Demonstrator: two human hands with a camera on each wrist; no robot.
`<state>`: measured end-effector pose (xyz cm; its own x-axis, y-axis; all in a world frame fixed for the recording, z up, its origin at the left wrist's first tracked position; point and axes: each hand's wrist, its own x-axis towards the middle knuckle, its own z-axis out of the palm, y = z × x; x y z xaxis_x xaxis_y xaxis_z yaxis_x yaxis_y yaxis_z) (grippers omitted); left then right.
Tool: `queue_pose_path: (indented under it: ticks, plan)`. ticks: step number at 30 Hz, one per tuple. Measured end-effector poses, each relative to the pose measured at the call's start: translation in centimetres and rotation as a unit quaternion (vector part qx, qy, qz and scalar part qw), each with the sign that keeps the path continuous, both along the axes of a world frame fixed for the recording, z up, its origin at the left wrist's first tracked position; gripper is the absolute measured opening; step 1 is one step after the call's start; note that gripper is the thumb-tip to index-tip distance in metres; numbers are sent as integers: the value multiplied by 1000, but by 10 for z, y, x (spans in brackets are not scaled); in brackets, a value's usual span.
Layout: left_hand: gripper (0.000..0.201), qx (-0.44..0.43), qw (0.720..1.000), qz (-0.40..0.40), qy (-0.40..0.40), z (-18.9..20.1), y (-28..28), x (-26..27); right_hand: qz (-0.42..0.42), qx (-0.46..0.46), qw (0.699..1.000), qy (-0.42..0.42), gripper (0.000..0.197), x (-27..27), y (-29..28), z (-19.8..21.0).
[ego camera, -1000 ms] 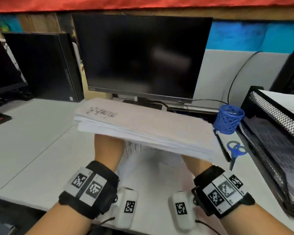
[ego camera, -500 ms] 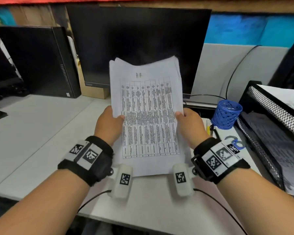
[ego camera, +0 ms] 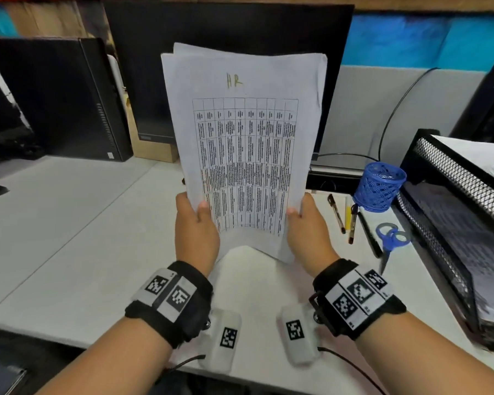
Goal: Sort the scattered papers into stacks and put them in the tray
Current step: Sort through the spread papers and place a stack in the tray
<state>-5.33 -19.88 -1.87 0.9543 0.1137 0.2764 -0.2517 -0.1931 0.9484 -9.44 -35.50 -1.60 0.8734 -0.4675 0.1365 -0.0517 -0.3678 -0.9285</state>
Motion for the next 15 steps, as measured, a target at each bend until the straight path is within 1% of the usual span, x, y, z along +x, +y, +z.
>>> queue_pose_path:
  ticks: [3,6,8,11,12,15]
  plan:
    - [18,13,1000,-3,22,-4,5,3,-2,-21,1000,23,24,-3,-13,10]
    - [13,22,999,-10,21,5,10,1,-2,-26,999,36,22,-11,-28,21]
    - [13,2,1000,-18,17,10,13,-4,10,-14,998,54,21,-21,-35,28]
    - [18,-71,995,-55,42,18,10,-20,32,-10,995,89,22,-40,-41,32]
    - [19,-73,993,-74,47,20,8,-28,29,-12,995,97,22,-48,-44,33]
    - [17,-3,986,-161,54,22,11,-47,22,41,996,73,25,-73,-55,29]
